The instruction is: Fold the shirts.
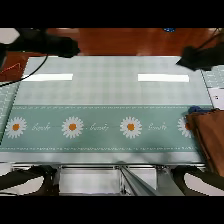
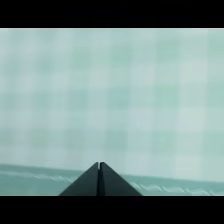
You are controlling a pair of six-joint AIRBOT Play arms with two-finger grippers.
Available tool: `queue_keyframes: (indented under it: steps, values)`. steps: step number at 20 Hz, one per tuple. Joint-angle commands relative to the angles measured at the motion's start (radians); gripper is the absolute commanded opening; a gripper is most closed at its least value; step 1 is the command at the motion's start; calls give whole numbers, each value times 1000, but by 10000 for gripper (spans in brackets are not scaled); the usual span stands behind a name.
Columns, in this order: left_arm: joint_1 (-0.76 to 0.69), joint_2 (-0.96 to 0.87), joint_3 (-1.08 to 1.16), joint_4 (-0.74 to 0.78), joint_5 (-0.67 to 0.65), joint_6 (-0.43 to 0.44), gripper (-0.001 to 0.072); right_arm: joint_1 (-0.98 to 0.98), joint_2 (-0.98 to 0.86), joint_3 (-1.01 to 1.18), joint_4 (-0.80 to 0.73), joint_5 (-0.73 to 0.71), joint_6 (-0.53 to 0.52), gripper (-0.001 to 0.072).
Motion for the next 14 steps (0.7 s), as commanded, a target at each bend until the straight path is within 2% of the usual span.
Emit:
queue_keyframes:
  steps: [1,7,14]
  values:
    - [-34,-105,30,180,-158,-107,21,159,-156,43,-322,156,123,28]
    - [-43,-146,29,173,-142,-111,22,159,-171,43,-323,227,120,28]
    - [-43,-205,29,173,-141,-111,22,159,-171,43,-323,228,120,28]
